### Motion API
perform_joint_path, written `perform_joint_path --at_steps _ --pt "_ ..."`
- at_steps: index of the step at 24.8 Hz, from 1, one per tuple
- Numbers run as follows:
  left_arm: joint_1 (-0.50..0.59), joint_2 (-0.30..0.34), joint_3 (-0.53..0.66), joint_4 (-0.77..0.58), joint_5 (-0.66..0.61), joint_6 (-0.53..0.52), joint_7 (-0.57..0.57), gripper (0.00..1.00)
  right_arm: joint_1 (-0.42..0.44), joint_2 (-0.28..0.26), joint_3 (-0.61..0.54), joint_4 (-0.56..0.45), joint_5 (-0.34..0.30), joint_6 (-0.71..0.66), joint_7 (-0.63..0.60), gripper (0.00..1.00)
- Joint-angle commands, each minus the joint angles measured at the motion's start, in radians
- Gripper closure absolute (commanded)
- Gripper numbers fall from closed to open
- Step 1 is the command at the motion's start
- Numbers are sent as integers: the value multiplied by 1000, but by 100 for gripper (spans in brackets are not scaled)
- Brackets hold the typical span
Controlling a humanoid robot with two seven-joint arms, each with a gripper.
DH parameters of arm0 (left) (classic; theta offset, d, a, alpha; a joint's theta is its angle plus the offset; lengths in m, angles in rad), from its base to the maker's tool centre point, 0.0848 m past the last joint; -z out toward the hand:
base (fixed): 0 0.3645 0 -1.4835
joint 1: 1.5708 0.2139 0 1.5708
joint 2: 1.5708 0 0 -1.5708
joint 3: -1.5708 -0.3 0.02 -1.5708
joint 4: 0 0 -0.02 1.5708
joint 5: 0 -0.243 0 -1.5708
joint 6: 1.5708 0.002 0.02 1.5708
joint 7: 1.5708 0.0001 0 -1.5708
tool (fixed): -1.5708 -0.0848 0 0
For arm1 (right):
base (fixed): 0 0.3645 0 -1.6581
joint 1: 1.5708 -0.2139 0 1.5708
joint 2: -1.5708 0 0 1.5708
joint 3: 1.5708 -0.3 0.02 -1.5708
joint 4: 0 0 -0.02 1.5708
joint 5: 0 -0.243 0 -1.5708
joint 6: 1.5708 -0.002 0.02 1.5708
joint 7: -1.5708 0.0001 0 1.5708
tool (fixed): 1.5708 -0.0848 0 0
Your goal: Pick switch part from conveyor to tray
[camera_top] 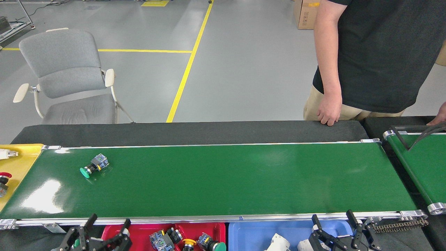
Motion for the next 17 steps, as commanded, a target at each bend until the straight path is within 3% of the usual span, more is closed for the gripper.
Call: perform_joint_path --at_steps 1,4,9,12,14,17 --pt "-61 68 14 85 8 17 2 0 -11 -3 10 -14 -1 -4 -2 2" --pt "-111 160 8 192 11 11 9 0 -12 -6 23 -14 -1 -5 -2 2" --pt "-148 218 17 369 30 0 67 0 -49 -9 107 -14 -3 -5 -1 2" --pt "-148 287 44 457 85 -12 73 0 -64 -13 147 -14 -3 -8 -2 2" --pt "-134 299 51 442 146 -55 71 0 -66 -18 148 -14 -3 -24 -2 2" --pt "-70 295 67 303 215 -114 61 0 -64 -15 147 -14 -3 -18 1 2"
